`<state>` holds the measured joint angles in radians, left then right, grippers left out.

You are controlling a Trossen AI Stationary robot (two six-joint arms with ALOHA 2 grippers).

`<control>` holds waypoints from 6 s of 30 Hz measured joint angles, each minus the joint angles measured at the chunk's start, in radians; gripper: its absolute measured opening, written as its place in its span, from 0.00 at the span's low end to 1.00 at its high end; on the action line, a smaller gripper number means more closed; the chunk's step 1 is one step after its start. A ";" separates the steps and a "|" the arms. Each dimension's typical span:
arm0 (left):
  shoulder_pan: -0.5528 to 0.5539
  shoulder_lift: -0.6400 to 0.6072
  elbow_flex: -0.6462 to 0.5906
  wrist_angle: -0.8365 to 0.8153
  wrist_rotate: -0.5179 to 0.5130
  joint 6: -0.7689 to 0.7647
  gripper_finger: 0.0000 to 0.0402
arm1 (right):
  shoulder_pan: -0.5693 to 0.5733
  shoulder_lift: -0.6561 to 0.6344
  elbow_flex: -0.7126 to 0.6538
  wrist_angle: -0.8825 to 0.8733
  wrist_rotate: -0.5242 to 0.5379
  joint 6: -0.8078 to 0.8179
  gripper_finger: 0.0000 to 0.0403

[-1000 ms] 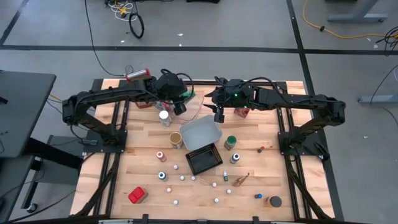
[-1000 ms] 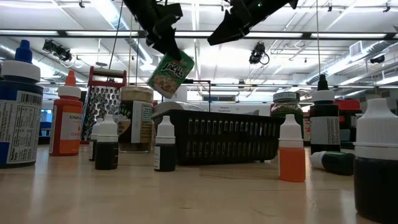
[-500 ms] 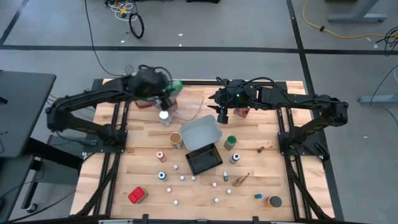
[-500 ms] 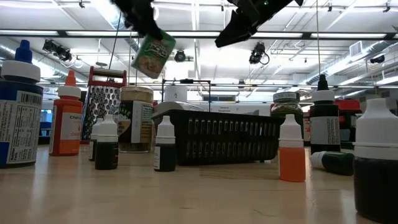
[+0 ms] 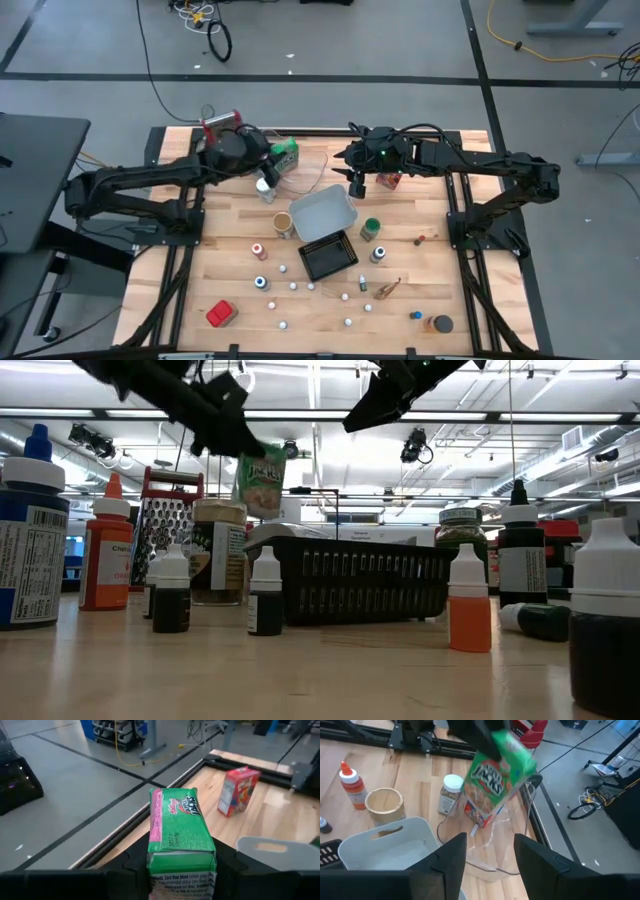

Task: Pick & Place Kitchen Items
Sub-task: Put the green cereal box into the transparent bin, then put the red cereal box into the transparent bin

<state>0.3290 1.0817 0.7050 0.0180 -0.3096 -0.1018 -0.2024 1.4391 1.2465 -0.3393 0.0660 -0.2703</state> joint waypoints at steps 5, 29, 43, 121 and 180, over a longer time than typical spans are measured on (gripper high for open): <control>0.000 -0.003 -0.088 0.102 -0.044 -0.022 0.33 | 0.001 0.000 0.000 0.001 -0.004 0.000 0.44; 0.000 -0.001 -0.272 0.237 -0.291 -0.210 0.36 | 0.002 0.001 0.000 0.005 -0.004 0.003 0.44; 0.000 0.000 -0.272 0.232 -0.278 -0.140 0.42 | 0.001 0.001 0.000 0.005 -0.005 0.001 0.44; -0.133 0.135 0.338 -0.647 -0.141 -0.155 0.60 | 0.000 0.001 0.001 -0.228 0.128 0.053 0.55; -0.167 -0.303 0.105 -0.407 -0.160 -0.134 0.59 | -0.369 -0.169 -0.300 -0.405 -0.022 0.094 0.51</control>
<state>0.1623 0.7784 0.8104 -0.3893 -0.4694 -0.2356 -0.5709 1.2697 0.9466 -0.7438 0.0441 -0.1761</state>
